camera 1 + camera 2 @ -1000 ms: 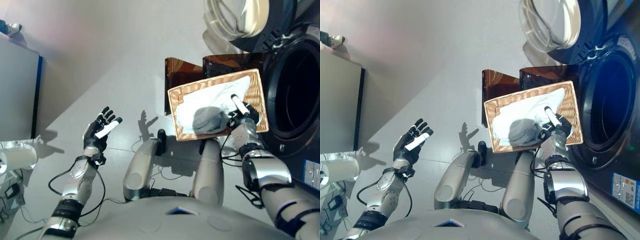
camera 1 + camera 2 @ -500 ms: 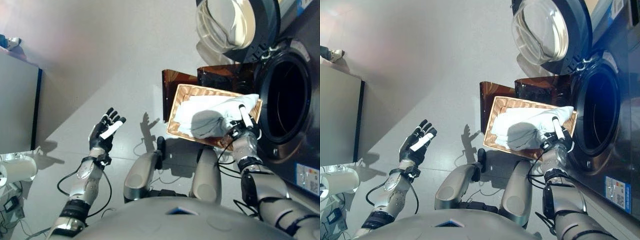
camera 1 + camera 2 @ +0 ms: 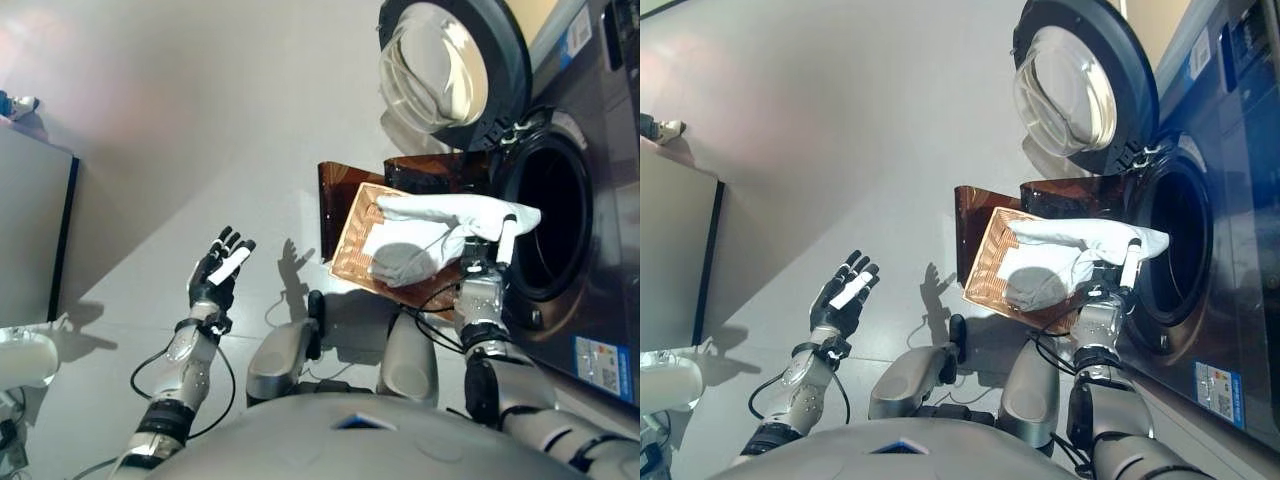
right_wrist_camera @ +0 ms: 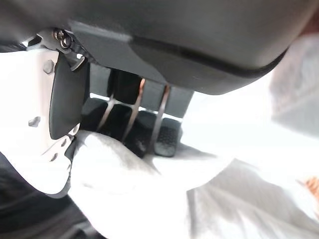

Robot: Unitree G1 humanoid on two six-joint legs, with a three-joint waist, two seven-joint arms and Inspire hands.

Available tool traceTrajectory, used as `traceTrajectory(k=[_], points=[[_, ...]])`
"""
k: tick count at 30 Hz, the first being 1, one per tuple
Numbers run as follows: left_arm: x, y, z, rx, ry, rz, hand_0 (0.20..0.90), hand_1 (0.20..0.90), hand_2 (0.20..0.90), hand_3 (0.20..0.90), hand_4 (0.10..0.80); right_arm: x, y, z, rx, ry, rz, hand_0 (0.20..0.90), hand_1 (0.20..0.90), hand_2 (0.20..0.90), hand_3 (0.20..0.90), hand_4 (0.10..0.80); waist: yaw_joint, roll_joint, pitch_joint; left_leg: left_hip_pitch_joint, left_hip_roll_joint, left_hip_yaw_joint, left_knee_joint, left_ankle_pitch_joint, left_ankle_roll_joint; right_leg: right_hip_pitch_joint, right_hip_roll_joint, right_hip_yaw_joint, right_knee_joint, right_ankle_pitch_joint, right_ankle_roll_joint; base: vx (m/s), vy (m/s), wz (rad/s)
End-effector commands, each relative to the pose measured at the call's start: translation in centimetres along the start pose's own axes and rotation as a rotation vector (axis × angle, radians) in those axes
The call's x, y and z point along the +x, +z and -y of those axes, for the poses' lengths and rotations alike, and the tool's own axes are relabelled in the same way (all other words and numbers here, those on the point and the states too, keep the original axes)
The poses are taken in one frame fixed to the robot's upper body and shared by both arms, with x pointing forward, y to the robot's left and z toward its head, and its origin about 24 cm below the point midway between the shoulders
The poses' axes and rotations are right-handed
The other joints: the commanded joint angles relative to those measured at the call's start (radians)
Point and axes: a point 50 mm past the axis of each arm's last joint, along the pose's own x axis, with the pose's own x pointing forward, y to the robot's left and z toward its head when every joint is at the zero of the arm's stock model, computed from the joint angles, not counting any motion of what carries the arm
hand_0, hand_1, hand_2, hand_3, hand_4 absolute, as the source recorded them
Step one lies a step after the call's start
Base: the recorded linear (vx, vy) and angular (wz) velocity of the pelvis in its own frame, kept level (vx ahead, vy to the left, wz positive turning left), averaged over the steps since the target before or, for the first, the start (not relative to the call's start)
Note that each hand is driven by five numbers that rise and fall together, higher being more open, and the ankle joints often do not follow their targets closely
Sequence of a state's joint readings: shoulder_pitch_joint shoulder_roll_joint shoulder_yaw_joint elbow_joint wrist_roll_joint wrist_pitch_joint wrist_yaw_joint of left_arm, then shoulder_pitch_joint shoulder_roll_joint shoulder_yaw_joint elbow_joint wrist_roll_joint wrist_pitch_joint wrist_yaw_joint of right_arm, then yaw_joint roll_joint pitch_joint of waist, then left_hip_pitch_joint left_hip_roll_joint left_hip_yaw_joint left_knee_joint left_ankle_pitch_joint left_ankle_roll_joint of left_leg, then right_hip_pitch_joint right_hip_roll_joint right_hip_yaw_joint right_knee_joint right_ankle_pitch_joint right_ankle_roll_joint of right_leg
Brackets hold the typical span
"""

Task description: Pick up the clothes and place them into the washing machine

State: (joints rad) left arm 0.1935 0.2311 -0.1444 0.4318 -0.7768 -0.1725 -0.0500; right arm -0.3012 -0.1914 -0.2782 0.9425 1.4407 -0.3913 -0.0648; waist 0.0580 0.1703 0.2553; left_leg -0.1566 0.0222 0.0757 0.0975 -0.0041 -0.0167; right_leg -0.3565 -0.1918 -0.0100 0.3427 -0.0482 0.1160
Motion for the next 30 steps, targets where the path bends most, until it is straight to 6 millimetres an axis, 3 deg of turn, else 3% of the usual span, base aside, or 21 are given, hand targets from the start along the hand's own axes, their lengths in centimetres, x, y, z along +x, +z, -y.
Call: traceTrajectory(k=[1, 5, 12, 15, 19, 20, 26, 30], points=[[-0.1, 3.2, -1.7, 0.033, 0.054, 0.158, 0.900, 0.900, 0.900, 0.900, 0.800, 0.0, 2.5, -2.4, 0.149, 0.109, 0.198, 0.200, 0.200, 0.200, 0.200, 0.300, -0.006, -0.039, -0.062, -0.015, -0.012, -0.004, -0.008, 0.002, -0.012, 0.064, 0.000, -0.023, -0.053, -0.003, -0.001, 0.033, 0.004, 0.01], [-0.2, 3.1, -1.7, 0.045, 0.050, 0.156, 0.900, 0.900, 0.900, 0.900, 0.800, 0.4, 3.4, -2.6, 0.162, 0.042, 0.261, 0.200, 0.200, 0.200, 0.200, 0.300, -0.006, -0.030, -0.059, -0.006, -0.017, -0.002, -0.017, 0.004, -0.009, 0.065, -0.002, -0.026, -0.057, -0.002, -0.001, -0.004, 0.002, 0.01], [-0.3, 3.6, -1.0, 0.092, -0.001, 0.167, 0.900, 0.900, 0.900, 0.900, 0.800, 1.7, 6.6, -5.9, 0.210, -0.040, 0.377, 0.200, 0.200, 0.200, 0.200, 0.300, 0.019, 0.016, -0.048, -0.047, -0.038, -0.003, -0.014, 0.012, -0.004, 0.011, -0.009, -0.016, -0.034, -0.006, 0.000, -0.066, 0.030, -0.01], [-0.4, 4.4, -0.4, 0.116, -0.056, 0.189, 0.900, 0.900, 0.900, 0.900, 0.800, 2.2, 9.7, -9.7, 0.169, -0.022, 0.449, 0.200, 0.200, 0.200, 0.200, 0.300, 0.036, 0.055, -0.029, -0.083, -0.051, -0.010, -0.014, 0.033, -0.008, -0.023, -0.017, -0.020, -0.016, -0.013, -0.004, -0.115, 0.042, 0.05], [-0.5, 4.9, 0.3, 0.120, -0.099, 0.207, 0.900, 0.900, 0.900, 0.900, 0.800, 2.1, 11.8, -12.8, 0.119, 0.025, 0.503, 0.200, 0.200, 0.200, 0.200, 0.300, 0.044, 0.078, -0.018, -0.109, -0.055, -0.012, -0.012, 0.046, -0.013, -0.048, -0.022, -0.024, 0.000, -0.018, -0.007, -0.064, -0.006, 0.08], [-0.7, 4.9, 0.4, 0.128, -0.114, 0.200, 0.900, 0.900, 0.900, 0.900, 0.800, 1.9, 13.3, -14.2, 0.090, 0.044, 0.545, 0.200, 0.200, 0.200, 0.200, 0.300, 0.047, 0.084, -0.009, -0.123, -0.055, -0.012, -0.008, 0.052, -0.015, -0.061, -0.023, -0.028, 0.009, -0.020, -0.009, -0.033, -0.019, 0.05], [-0.7, 5.2, 1.4, 0.134, -0.164, 0.205, 0.900, 0.900, 0.900, 0.900, 0.800, 1.0, 16.4, -17.8, 0.068, 0.050, 0.641, 0.200, 0.200, 0.200, 0.200, 0.300, 0.049, 0.100, 0.012, -0.164, -0.056, -0.015, 0.004, 0.061, -0.026, -0.107, -0.028, -0.032, 0.055, -0.039, -0.014, -0.047, -0.027, 0.10], [-0.9, 4.9, 1.4, 0.134, -0.160, 0.189, 0.900, 0.900, 0.900, 0.900, 0.800, 0.3, 18.2, -18.7, 0.141, 0.001, 0.701, 0.200, 0.200, 0.200, 0.200, 0.300, 0.053, 0.107, 0.009, -0.177, -0.059, -0.021, 0.001, 0.068, -0.027, -0.124, -0.032, -0.037, 0.067, -0.046, -0.016, -0.009, -0.008, 0.13]])
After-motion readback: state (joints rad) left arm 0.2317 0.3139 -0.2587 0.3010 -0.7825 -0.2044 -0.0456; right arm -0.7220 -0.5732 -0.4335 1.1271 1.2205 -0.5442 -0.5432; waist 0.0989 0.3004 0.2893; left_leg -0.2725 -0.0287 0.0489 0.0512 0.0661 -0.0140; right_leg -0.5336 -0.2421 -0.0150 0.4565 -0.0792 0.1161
